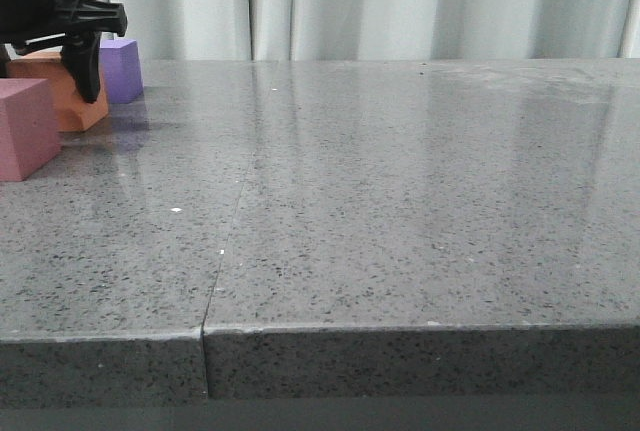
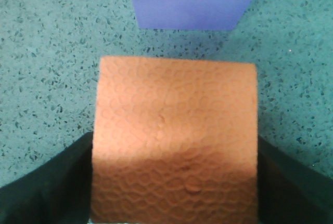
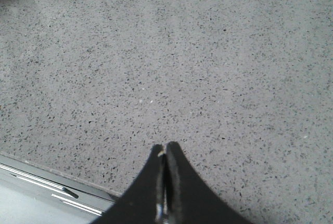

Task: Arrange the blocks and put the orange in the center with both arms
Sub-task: 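Lower the orange cube between the pink and purple cubes, then open the left gripper and raise it off the orange cube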

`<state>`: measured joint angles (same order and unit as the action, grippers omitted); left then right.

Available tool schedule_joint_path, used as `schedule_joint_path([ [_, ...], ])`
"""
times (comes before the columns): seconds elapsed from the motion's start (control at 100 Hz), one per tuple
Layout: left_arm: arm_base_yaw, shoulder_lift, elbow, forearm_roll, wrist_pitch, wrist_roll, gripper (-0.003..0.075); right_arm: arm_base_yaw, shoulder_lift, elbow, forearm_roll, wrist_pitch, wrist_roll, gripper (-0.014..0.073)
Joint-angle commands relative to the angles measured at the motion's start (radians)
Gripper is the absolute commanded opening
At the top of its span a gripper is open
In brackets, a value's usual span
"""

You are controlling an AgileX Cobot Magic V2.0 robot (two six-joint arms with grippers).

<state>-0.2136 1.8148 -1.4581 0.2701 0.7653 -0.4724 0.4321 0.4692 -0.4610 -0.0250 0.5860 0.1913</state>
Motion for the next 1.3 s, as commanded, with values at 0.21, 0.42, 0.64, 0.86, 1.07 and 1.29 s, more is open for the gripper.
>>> schedule_joint_path([
  [0.21, 0.002, -0.076, -0.025, 0.019, -0.054, -0.01, 0.0505, -0.001, 0.001, -0.027, -0.014, -0.067, -0.013, -0.0068],
  [0.42, 0.002, -0.122, -0.025, 0.019, -0.054, -0.01, 0.0505, -0.001, 0.001, -0.027, -0.014, -0.067, -0.013, -0.0068],
  [0.64, 0.002, -0.205, -0.025, 0.019, -0.058, -0.01, 0.0504, -0.001, 0.001, -0.027, -0.014, -0.067, -0.013, -0.0068],
  [0.86, 0.002, -0.287, -0.023, 0.019, -0.058, -0.01, 0.0398, -0.001, 0.001, -0.027, -0.014, -0.067, -0.013, -0.0068],
  [1.07, 0.002, -0.391, 0.031, 0.021, -0.065, -0.002, 0.0137, -0.001, 0.001, -0.027, -0.014, -0.067, -0.013, -0.0068],
  [1.29, 0.002, -0.544, 0.167, 0.021, -0.15, -0.002, -0.002, -0.001, 0.001, -0.027, -0.014, -0.067, -0.013, -0.0068],
])
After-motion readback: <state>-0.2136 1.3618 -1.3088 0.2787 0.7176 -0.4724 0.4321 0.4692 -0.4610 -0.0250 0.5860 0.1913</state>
